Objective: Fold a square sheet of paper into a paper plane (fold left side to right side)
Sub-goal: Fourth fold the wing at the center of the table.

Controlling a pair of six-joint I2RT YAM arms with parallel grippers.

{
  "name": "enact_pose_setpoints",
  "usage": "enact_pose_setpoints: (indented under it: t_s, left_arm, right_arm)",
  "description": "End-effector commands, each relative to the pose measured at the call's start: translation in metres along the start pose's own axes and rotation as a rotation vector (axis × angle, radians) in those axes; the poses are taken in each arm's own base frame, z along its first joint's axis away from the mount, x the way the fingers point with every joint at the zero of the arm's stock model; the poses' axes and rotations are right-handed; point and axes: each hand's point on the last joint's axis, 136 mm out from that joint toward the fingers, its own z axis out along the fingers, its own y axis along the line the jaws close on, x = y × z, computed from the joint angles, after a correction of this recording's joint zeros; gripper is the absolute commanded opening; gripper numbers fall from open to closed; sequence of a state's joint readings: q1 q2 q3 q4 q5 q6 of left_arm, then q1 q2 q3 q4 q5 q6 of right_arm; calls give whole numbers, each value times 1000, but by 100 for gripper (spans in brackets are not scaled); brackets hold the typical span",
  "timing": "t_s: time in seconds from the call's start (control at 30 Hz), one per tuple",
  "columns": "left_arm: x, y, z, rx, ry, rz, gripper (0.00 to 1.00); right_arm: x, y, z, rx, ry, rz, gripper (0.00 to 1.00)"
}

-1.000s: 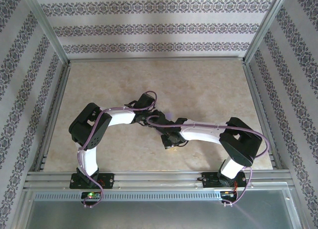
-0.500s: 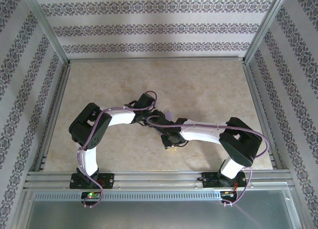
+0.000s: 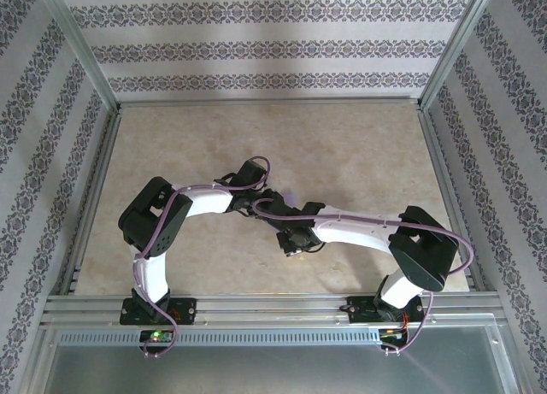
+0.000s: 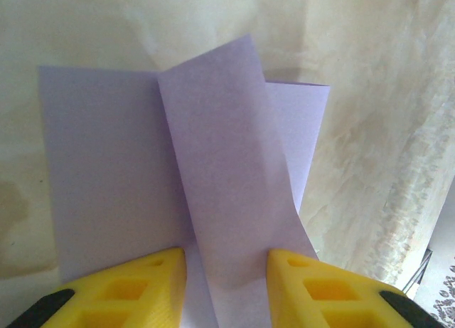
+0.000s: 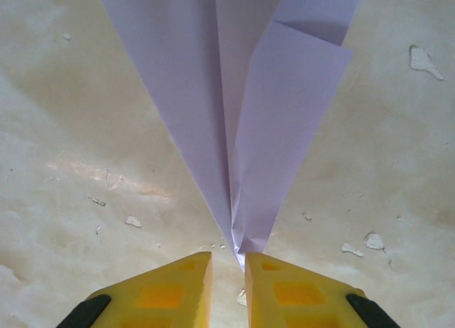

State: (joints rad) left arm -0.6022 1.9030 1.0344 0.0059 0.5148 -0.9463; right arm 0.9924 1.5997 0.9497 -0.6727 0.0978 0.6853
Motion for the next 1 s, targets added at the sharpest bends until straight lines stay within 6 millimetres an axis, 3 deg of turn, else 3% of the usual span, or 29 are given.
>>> enact_pose_setpoints:
  t_s: [0.0,0.97]
  left_arm:
    - [6,12,1,-62,13,4,36]
    - [7,14,1,-65,15,1,36]
  right_arm:
    - [4,-5,2,50,8,4,21]
    - [9,-5,22,86,42,-10,16]
